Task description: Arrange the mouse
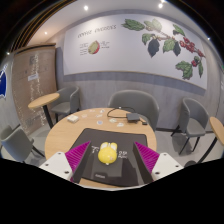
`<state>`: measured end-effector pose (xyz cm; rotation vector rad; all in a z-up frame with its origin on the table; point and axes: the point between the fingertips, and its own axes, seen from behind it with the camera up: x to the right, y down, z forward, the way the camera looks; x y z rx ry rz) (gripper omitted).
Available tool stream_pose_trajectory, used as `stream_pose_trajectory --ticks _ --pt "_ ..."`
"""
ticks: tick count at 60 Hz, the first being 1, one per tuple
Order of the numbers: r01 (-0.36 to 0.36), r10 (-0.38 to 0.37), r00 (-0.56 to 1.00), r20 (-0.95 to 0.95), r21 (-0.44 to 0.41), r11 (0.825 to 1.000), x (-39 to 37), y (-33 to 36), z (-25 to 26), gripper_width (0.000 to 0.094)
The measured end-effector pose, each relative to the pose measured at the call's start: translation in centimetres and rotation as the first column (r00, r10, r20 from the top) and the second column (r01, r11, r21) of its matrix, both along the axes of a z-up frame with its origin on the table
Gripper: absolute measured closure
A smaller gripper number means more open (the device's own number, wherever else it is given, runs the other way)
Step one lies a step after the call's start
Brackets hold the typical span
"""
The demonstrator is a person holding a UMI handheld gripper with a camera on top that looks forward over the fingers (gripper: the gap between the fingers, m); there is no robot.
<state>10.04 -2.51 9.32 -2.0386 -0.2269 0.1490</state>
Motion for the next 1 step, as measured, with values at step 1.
stream_pose_trajectory --ticks 1 --pt "-0.006 0.006 1.000 -0.011 0.004 1.000 -0.07 -0.30 0.16 0.0074"
